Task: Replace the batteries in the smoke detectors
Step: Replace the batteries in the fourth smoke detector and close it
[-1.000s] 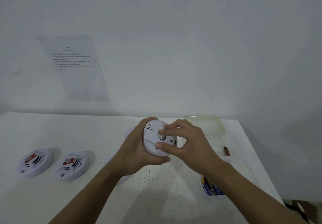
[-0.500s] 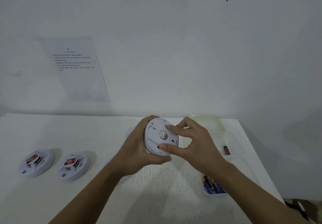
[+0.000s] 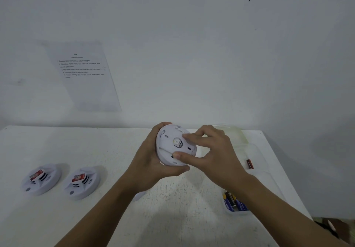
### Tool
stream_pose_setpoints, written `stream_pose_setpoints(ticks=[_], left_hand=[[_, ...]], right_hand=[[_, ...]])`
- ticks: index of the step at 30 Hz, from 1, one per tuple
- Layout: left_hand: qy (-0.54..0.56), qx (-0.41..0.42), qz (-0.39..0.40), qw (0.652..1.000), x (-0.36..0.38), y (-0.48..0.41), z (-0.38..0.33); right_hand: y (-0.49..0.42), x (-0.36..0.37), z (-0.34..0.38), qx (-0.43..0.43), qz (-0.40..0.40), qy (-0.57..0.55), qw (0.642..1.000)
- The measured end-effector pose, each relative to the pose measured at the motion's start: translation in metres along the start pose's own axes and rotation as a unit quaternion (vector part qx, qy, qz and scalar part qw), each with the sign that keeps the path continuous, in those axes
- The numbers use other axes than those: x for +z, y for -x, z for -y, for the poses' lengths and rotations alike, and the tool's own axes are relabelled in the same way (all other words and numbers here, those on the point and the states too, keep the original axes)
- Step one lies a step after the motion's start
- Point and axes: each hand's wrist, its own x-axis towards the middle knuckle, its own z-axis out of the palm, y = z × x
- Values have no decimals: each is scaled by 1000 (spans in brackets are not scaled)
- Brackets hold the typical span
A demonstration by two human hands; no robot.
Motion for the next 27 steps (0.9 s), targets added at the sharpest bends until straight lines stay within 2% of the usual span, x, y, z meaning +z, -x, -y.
stream_pose_setpoints(ticks=[4,7,13,21,27], left_hand=[[-8,7,-10,1000,3,1,1],[-6,5,-12,1000,1,0,2],[-5,17,15,1000,1,-1,1],[-40,24,43,998,-5,-9,-1],[-9,18,28,999,6,-5,-4]], right_hand=[[1,5,2,4,-23,33,999],[1,6,2,13,-25,11,1000],[-1,1,1,11,1,-70,998],[-2,-6,-1,-4,39,-61,997],[-1,3,8,-8,-28,1,1000]])
